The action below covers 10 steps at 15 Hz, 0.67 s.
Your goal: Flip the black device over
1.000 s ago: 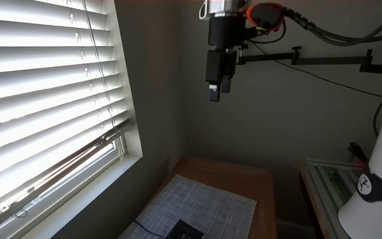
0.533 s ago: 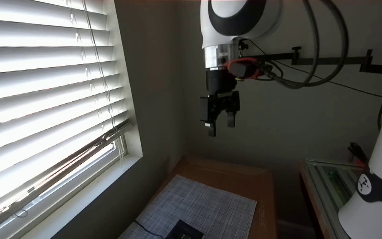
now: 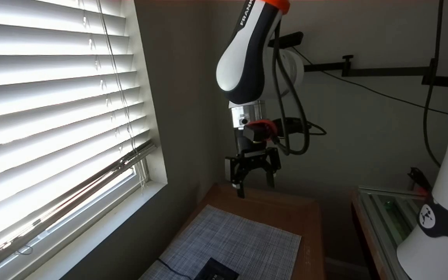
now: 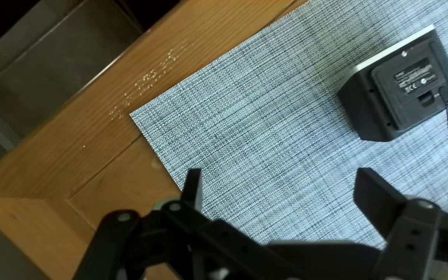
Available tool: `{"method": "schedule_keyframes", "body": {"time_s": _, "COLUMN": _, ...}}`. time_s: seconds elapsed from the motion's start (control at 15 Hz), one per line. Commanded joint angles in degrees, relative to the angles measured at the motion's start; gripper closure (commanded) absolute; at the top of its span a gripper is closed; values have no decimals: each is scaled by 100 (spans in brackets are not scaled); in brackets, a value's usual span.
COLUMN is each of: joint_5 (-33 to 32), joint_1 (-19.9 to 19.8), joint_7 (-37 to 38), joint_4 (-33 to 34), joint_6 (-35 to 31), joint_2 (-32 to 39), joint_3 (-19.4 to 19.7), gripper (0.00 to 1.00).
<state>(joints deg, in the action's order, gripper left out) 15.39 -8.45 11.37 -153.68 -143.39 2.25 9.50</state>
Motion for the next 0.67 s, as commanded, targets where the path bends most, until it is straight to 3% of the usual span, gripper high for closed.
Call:
{"method": "schedule_keyframes", "body": {"time_s": 0.0, "joint_5": 8, "joint_1": -15, "joint_7": 26, "joint_4": 48, "joint_6": 8, "joint_2": 62, "joint_3": -20, "gripper": 0}}
{"method": "schedule_keyframes", "body": {"time_s": 0.53, "joint_5": 16, "joint_1": -13, "joint_7": 55, "joint_4": 104, "joint_6": 8, "joint_2": 83, "joint_3": -20, "gripper": 0}}
{"method": "schedule_keyframes", "body": {"time_s": 0.6, "joint_5": 419, "joint_1": -39, "joint_7": -156, "joint_4": 169, "joint_6": 67, "joint_2": 225, "joint_3": -49, "gripper": 0}}
